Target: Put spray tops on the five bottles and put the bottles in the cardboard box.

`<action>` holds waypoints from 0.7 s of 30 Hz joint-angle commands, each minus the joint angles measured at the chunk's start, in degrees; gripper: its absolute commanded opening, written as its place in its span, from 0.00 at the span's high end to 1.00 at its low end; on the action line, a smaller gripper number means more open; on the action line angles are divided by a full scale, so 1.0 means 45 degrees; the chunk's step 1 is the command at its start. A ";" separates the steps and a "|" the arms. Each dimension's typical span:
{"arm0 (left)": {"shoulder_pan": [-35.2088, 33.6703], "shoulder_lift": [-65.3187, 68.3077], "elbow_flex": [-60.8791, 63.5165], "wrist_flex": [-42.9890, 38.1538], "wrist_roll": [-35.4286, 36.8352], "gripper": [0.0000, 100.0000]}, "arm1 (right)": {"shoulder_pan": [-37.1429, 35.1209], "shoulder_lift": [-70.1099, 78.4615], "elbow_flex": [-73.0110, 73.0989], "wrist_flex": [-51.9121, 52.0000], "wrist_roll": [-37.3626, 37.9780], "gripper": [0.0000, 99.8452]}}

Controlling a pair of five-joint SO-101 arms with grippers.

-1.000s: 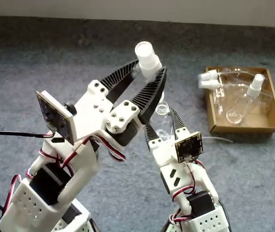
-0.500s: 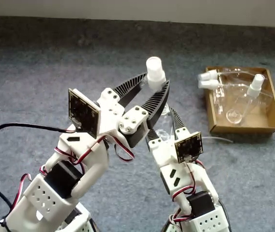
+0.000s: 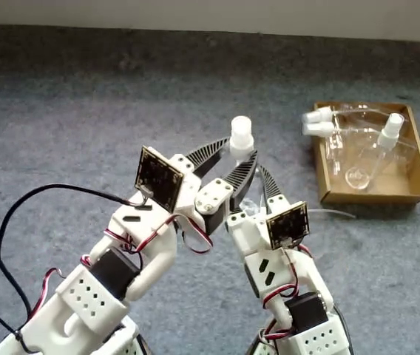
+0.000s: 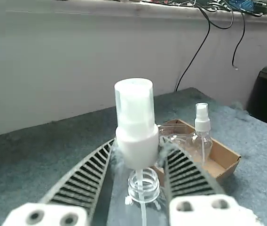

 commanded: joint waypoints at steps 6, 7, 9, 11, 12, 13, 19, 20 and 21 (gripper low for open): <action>0.0283 -0.0088 0.0654 -0.0313 -0.0039 0.99 | -0.0088 -0.0147 0.1319 0.0010 -0.0039 0.87; 0.0283 -0.0088 0.0654 -0.0332 -0.0039 0.99 | -0.0088 -0.0147 0.1319 0.0010 -0.0039 0.87; 0.0303 -0.0088 0.0654 -0.0332 -0.0039 0.99 | -0.0088 -0.0147 0.1319 0.0010 -0.0039 0.87; 0.0283 -0.0088 0.0654 -0.0332 -0.0039 0.99 | -0.0088 -0.0147 0.1319 0.0010 -0.0039 0.87; 0.0283 -0.0088 0.0654 -0.0332 -0.0039 0.99 | -0.0088 -0.0147 0.1319 0.0010 -0.0039 0.87; 0.0283 -0.0088 0.0635 -0.0332 -0.0039 0.99 | -0.0088 -0.0147 0.1319 0.0010 -0.0039 0.87; 0.0303 -0.0068 0.0791 -0.1661 -0.0039 0.99 | -0.0088 -0.0166 0.1280 -0.0068 -0.0039 0.87; 0.0361 -0.0068 0.0928 -0.1875 -0.0039 0.99 | -0.0088 -0.0166 0.1201 -0.0068 -0.0039 0.87; 0.0361 -0.0068 0.1045 -0.1973 -0.0039 0.99 | -0.0068 -0.0166 0.1182 -0.0068 -0.0039 0.87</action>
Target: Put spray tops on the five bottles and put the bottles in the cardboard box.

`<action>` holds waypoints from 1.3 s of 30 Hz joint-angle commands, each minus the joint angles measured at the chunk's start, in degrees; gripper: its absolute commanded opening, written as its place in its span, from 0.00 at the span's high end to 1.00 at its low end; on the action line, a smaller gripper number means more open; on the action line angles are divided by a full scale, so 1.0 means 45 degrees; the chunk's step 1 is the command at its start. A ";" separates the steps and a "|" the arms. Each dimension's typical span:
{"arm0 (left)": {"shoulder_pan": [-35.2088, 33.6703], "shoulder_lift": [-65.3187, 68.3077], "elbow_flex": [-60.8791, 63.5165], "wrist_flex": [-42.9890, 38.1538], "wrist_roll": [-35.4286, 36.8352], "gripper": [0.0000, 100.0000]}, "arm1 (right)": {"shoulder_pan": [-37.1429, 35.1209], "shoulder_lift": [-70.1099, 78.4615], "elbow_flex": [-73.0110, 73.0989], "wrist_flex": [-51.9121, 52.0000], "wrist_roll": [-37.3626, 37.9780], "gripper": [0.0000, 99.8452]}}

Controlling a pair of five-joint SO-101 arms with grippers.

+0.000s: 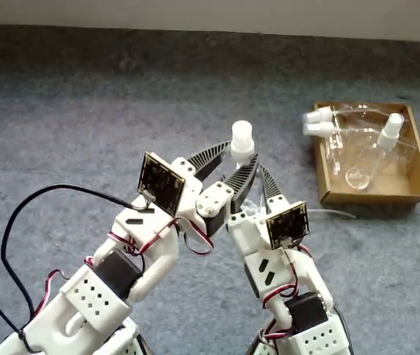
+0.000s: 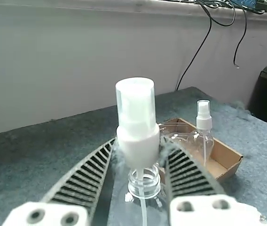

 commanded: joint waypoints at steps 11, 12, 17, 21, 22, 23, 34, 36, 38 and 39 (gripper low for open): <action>0.0342 -0.0068 -0.0420 -0.0899 -0.0020 0.99 | -0.0068 -0.0186 0.1182 -0.0088 -0.0020 0.87; 0.0342 -0.0068 -0.0420 -0.0879 -0.0020 0.99 | -0.0068 -0.0186 0.1182 -0.0088 -0.0020 0.87; 0.0361 -0.0068 -0.0420 0.0020 0.0000 0.99 | 0.0479 -0.0186 0.1162 -0.0088 0.0000 0.87; 0.0576 -0.0068 -0.0400 0.0469 0.0000 0.99 | 0.0830 -0.0186 0.1162 -0.0088 0.0000 0.87; 0.0694 -0.0068 -0.0400 0.0547 -0.0020 0.99 | 0.0830 -0.0186 0.1162 -0.0088 0.0000 0.87; 0.0791 -0.0068 -0.0400 0.0645 -0.0039 0.99 | 0.0830 -0.0186 0.1143 -0.0088 0.0000 0.87; 0.0830 -0.0088 0.0205 0.1192 -0.0059 0.99 | 0.0791 -0.0205 -0.0127 -0.0029 -0.0117 0.87; 0.0830 -0.0127 0.0361 0.1192 -0.0059 0.99 | 0.0811 -0.0186 -0.0518 -0.0029 -0.0117 0.87; 0.0869 -0.0166 0.0400 0.1192 -0.0059 0.99 | 0.0772 -0.0186 -0.0733 -0.0010 -0.0117 0.87; 0.0869 -0.0186 0.0400 0.1192 -0.0059 0.99 | 0.0772 -0.0186 -0.0752 -0.0010 -0.0117 0.87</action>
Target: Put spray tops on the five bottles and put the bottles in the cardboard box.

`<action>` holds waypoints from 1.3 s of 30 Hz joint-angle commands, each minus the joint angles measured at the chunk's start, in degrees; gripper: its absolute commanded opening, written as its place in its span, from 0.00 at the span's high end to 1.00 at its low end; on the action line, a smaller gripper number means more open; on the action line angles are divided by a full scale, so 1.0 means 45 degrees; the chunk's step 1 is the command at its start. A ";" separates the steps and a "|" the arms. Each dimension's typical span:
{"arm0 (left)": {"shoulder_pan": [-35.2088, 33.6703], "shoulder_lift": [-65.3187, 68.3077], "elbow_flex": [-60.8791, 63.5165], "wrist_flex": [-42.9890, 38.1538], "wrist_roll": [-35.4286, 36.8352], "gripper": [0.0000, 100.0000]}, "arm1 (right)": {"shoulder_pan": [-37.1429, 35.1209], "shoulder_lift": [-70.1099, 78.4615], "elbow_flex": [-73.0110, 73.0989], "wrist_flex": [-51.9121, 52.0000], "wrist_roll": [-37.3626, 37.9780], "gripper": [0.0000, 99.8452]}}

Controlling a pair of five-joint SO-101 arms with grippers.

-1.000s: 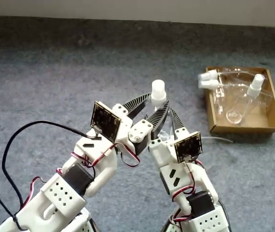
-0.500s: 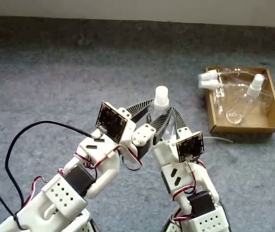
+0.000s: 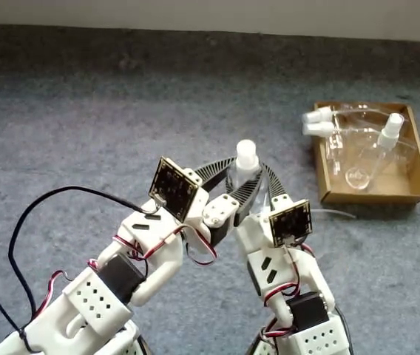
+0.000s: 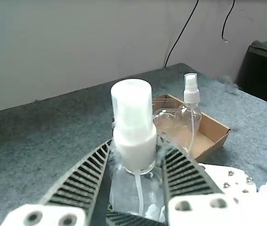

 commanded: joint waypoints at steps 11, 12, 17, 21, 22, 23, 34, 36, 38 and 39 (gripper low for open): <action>0.0205 -0.0088 0.0029 0.0195 -0.0137 0.99 | 0.0264 -0.0186 -0.0654 -0.0049 -0.0156 0.87; 0.0205 -0.0088 0.0029 0.0195 -0.0449 0.99 | 0.0264 -0.0186 -0.0654 -0.0049 -0.0156 0.87; 0.0205 -0.0088 0.0029 0.0195 -0.2364 0.99 | 0.0303 -0.0186 -0.0694 -0.0049 -0.0078 0.87; 0.0205 -0.0088 0.0029 0.0195 -0.2462 0.98 | 0.0322 -0.0186 -0.0635 -0.0010 -0.0059 0.87; 0.0205 -0.0088 0.0029 0.0195 -0.2462 0.96 | 0.0322 -0.0186 -0.0635 -0.0010 -0.0059 0.87; 0.0205 -0.0088 0.0049 0.0195 -0.2422 0.93 | 0.0322 -0.0186 -0.0635 -0.0010 -0.0059 0.87; -0.0479 -0.0166 0.0635 0.0117 -0.2403 0.82 | 0.0322 -0.0186 -0.0615 -0.0010 -0.0059 0.87; -0.0694 -0.0166 0.0557 0.0117 -0.2403 0.82 | 0.0322 -0.0186 -0.0615 -0.0010 -0.0059 0.87; -0.0752 -0.0166 0.0557 0.0137 -0.2403 0.82 | 0.0322 -0.0186 -0.0615 -0.0010 -0.0059 0.87; -0.0733 -0.0166 0.0557 0.0176 -0.2403 0.82 | 0.0322 -0.0186 -0.0615 -0.0010 -0.0059 0.87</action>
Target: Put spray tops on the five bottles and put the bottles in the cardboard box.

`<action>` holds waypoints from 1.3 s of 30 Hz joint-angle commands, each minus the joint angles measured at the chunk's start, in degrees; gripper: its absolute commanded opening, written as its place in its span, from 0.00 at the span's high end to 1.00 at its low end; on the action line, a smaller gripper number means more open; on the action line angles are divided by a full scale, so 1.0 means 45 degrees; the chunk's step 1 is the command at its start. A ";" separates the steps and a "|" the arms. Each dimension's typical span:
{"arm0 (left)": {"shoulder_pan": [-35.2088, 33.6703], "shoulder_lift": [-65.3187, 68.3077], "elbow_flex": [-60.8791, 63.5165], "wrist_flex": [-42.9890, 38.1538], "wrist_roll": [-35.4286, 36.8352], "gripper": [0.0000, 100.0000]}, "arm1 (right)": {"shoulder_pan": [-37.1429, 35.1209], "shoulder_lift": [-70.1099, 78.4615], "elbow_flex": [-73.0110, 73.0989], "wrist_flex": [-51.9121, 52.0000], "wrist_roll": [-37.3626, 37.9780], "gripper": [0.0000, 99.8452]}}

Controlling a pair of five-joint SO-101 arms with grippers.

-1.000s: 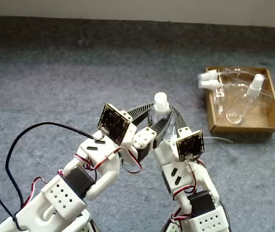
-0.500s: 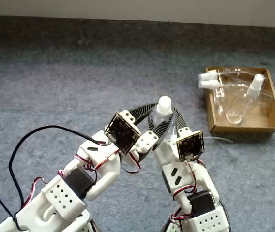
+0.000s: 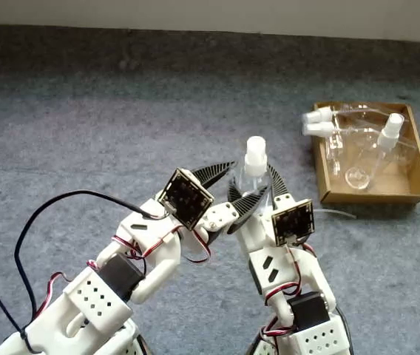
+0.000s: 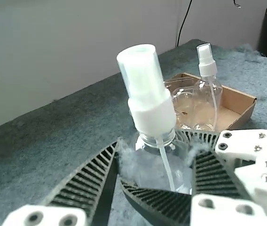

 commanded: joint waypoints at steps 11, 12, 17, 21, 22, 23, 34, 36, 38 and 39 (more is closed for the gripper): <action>-0.0322 -0.0811 -0.0088 0.0059 -0.0156 0.82 | 0.1495 -0.0186 -0.0596 -0.0068 -0.0098 0.87; -0.0342 -0.1104 -0.0049 0.0078 -0.0156 0.82 | 0.1631 -0.0186 -0.0596 -0.0068 -0.0098 0.87; -0.0400 -0.2608 -0.0088 0.2657 -0.0176 0.82 | 0.1748 -0.0186 -0.0576 -0.0068 -0.0078 0.87; -0.1397 -0.4132 -0.0010 0.4454 -0.0137 0.82 | 0.1768 -0.0186 -0.0576 -0.0068 -0.0059 0.87; -0.1729 -0.4601 -0.0010 0.4728 -0.0137 0.82 | 0.1768 -0.0186 -0.0576 -0.0049 -0.0059 0.87; -0.2061 -0.5070 0.0010 0.4982 -0.0137 0.82 | 0.1768 -0.0186 -0.0576 -0.0029 -0.0059 0.87; -0.4034 -0.7883 0.1338 0.9260 0.0195 0.82 | 0.4464 -0.0147 -0.0694 0.0010 -0.0059 0.87; -0.4073 -0.7941 0.1768 0.9280 0.0899 0.82 | 0.4894 -0.0147 -0.0694 0.0010 -0.0039 0.87; -0.4327 -0.8059 0.1905 0.9319 0.1368 0.84 | 0.5382 -0.0147 -0.0713 0.0088 -0.0039 0.87; -0.4425 -0.8098 0.1905 0.9377 0.1407 0.86 | 0.5617 -0.0166 -0.0791 0.0264 -0.0039 0.87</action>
